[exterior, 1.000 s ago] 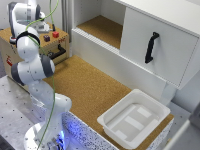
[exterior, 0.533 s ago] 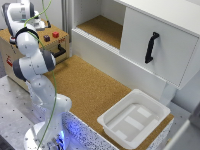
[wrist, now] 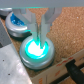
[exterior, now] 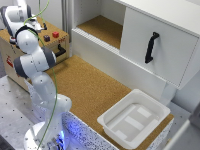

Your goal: Turn off the green led light

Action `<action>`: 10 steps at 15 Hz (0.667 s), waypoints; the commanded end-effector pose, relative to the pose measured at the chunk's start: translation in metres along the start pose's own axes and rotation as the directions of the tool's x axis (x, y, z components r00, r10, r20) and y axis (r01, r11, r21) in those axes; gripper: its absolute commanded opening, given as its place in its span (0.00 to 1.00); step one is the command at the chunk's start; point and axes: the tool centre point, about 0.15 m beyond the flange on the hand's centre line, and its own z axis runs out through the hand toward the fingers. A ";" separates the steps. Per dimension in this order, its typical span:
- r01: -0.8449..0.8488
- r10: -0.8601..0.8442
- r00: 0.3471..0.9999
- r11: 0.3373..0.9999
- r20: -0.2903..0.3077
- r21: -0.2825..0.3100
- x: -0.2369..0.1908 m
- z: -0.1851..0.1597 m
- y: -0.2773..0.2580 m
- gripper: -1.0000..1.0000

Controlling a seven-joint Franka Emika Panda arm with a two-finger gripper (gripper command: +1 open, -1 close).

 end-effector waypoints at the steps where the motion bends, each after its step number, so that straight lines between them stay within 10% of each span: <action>1: -0.077 0.076 0.991 0.997 0.107 0.007 0.010 0.030 0.008 0.00; 7: -0.195 0.193 0.980 0.980 -0.050 -0.041 0.000 -0.051 0.020 0.00; 8: -0.222 0.219 0.973 0.974 -0.070 -0.037 -0.002 -0.068 0.025 1.00; 10: -0.249 0.247 0.966 0.968 -0.078 -0.020 -0.006 -0.091 0.034 1.00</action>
